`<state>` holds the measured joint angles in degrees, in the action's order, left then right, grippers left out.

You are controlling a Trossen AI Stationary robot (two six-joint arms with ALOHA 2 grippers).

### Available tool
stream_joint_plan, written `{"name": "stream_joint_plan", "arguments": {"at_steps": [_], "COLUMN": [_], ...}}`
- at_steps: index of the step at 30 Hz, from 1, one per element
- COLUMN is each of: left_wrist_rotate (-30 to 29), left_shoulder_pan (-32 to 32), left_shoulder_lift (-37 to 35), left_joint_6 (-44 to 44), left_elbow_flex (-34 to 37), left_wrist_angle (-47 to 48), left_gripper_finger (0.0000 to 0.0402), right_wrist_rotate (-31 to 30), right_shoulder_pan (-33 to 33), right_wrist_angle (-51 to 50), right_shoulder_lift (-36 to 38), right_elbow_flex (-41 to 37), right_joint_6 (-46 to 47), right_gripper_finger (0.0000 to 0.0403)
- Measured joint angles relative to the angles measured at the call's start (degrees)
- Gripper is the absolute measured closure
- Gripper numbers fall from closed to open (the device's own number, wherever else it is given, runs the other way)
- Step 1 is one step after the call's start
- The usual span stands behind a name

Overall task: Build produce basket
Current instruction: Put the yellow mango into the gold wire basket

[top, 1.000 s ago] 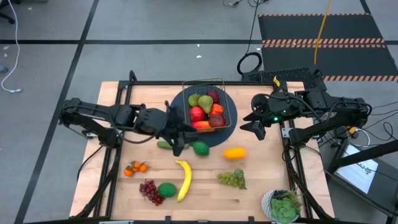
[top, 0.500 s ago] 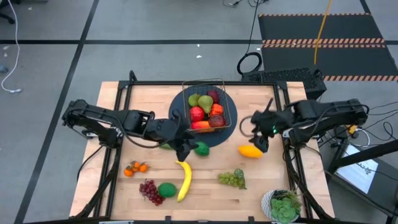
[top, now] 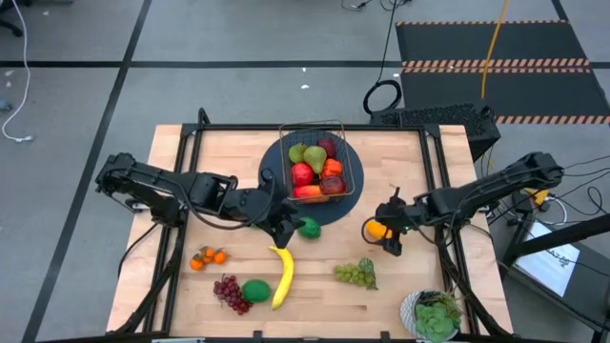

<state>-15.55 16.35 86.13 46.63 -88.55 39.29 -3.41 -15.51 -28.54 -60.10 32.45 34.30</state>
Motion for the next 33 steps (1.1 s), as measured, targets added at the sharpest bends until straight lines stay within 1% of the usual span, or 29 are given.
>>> {"name": "stream_joint_plan", "arguments": {"at_steps": [2, 5, 10, 12, 18, 21, 24, 27, 30, 33], "left_wrist_rotate": [0.0, 0.0, 0.0, 0.0, 0.0, 0.0, 0.0, -0.1, -0.1, -0.1], "left_shoulder_pan": [0.1, 0.1, 0.1, 0.1, 0.1, 0.1, 0.1, 0.1, 0.1, 0.1], "left_shoulder_lift": [0.0, 0.0, 0.0, 0.0, 0.0, 0.0, 0.0, 0.0, 0.0, 0.0], "left_joint_6": [-0.2, -0.5, -1.4, -1.9, -1.9, -2.3, -3.3, -4.1, -4.4, -4.4], "left_elbow_flex": [0.0, 0.0, 0.0, 0.0, 0.0, 0.0, 0.0, 0.0, 0.0, 0.0], "left_wrist_angle": [0.0, 0.0, 0.0, 0.0, 0.1, 0.1, 0.1, 0.1, 0.1, 0.0], "left_gripper_finger": [0.0174, 0.0174, 0.0174, 0.0174, 0.0174, 0.0174, 0.0174, 0.0174, 0.0174, 0.0174], "right_wrist_rotate": [-1.2, -1.3, -1.3, -1.3, -1.1, -0.9, 2.1, 3.7, 3.7, 3.8], "right_shoulder_pan": [0.0, 0.0, 0.0, 0.0, 0.0, 0.0, 0.0, 0.0, 0.0, 0.0], "right_wrist_angle": [0.5, -0.2, 0.2, -0.9, -15.1, -18.7, -18.5, -18.5, -18.5, -18.5], "right_shoulder_lift": [0.0, 0.0, 0.2, 0.3, 0.4, 0.5, 0.4, 0.4, 0.4, 0.4], "right_elbow_flex": [-2.4, -4.5, -4.4, -3.6, 0.5, 1.0, 0.3, -0.8, -2.0, -2.4], "right_joint_6": [2.2, 3.8, 4.3, 6.1, 14.4, 14.3, 12.5, 12.5, 13.0, 13.0], "right_gripper_finger": [0.0014, 0.0012, 0.0012, 0.0012, 0.0012, 0.0012, 0.0012, 0.0015, 0.0028, 0.0049]}}
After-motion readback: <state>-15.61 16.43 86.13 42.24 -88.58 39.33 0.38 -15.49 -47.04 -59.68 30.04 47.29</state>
